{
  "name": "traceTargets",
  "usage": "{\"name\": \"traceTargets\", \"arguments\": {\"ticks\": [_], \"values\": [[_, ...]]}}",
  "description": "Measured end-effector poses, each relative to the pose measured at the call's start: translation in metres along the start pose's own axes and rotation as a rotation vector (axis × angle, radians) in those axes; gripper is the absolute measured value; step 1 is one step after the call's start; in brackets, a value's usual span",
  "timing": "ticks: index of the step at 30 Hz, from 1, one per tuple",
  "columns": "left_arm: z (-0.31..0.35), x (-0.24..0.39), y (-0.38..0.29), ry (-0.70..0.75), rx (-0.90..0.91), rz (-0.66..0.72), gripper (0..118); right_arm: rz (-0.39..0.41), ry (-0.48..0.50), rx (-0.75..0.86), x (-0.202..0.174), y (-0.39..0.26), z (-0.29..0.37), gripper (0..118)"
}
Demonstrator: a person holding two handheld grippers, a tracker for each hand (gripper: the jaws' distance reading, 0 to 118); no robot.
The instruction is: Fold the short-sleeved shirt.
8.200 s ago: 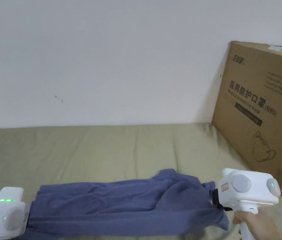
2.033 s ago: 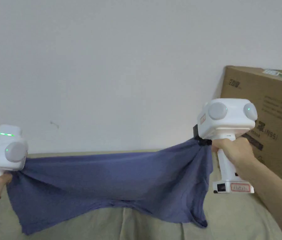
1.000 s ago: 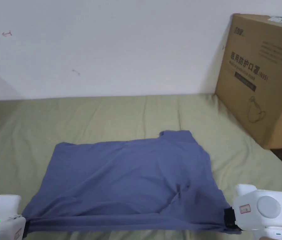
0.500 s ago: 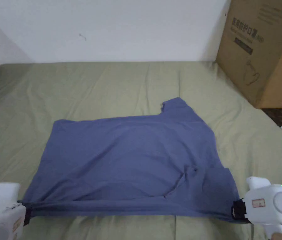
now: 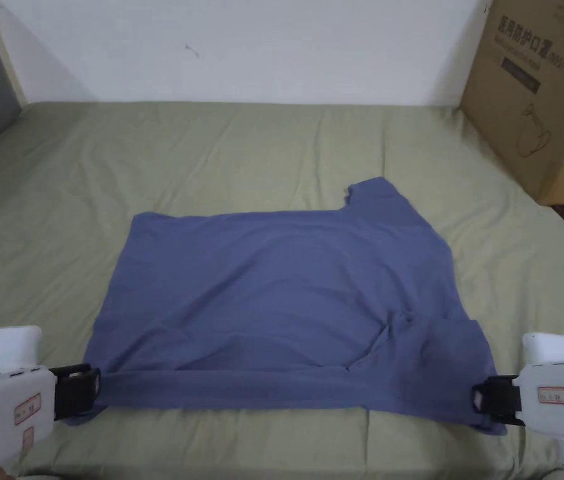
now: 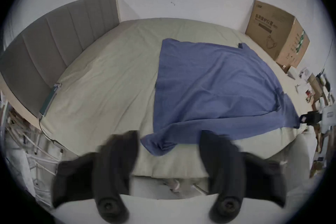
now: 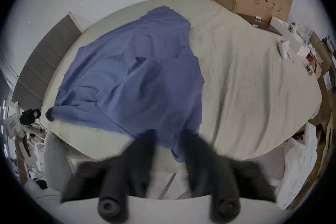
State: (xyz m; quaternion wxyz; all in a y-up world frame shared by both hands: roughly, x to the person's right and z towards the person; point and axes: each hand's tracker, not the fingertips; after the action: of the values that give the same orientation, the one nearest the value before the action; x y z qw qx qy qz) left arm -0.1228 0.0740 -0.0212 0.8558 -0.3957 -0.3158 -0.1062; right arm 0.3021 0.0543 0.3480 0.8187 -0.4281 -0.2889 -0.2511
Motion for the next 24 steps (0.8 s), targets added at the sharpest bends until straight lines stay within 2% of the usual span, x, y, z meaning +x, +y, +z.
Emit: {"name": "traceTargets", "arguments": {"ticks": [1,2,4,8,9,10,11,12,13,16,19,20,21,22,24], "values": [[0.001,-0.003,-0.003,-0.028,0.001,0.013,8,0.023,-0.037,0.054,-0.006,-0.003,0.006,1],[-0.001,-0.004,-0.006,-0.032,-0.013,0.012,0,0.035,-0.035,0.073,-0.008,-0.005,0.008,0],[0.023,0.022,-0.017,0.012,0.004,-0.024,0,0.029,0.008,0.051,-0.01,-0.007,0.009,0],[0.027,0.019,-0.026,0.023,-0.007,-0.009,0,0.055,-0.01,0.039,-0.015,-0.008,0.004,0],[0.027,0.019,-0.026,0.022,0.004,-0.005,8,0.055,-0.009,0.033,-0.015,-0.006,0.003,0],[0.027,0.02,-0.026,0.026,0.016,0.003,32,0.047,-0.005,0.023,-0.014,-0.004,0.0,0],[0.02,0.009,-0.021,0.031,0.004,0.018,71,0.038,0.0,0.022,-0.013,-0.004,-0.001,0],[0.017,0.008,-0.019,0.042,-0.003,0.034,89,0.03,0.002,0.021,-0.012,-0.003,-0.003,0],[0.014,0.007,-0.018,0.027,0.0,0.044,94,0.028,0.002,0.015,-0.013,-0.001,-0.004,0],[-0.003,0.003,-0.009,0.018,-0.005,0.064,93,0.03,0.005,0.012,-0.015,0.0,-0.008,0],[-0.035,-0.004,-0.003,0.013,-0.089,0.079,91,0.027,0.013,0.0,-0.016,0.002,-0.014,0],[-0.041,-0.006,-0.003,-0.023,-0.134,0.103,77,0.026,0.014,-0.006,-0.016,0.002,-0.016,0],[-0.048,-0.006,-0.005,-0.06,-0.176,0.118,31,0.026,0.015,-0.011,-0.017,0.003,-0.017,0],[-0.052,-0.004,-0.007,-0.056,-0.202,0.134,2,0.025,0.016,-0.013,-0.017,0.002,-0.017,0],[-0.048,0.001,0.0,-0.008,-0.18,0.085,2,0.023,0.017,-0.018,-0.017,0.002,-0.017,0]]}}
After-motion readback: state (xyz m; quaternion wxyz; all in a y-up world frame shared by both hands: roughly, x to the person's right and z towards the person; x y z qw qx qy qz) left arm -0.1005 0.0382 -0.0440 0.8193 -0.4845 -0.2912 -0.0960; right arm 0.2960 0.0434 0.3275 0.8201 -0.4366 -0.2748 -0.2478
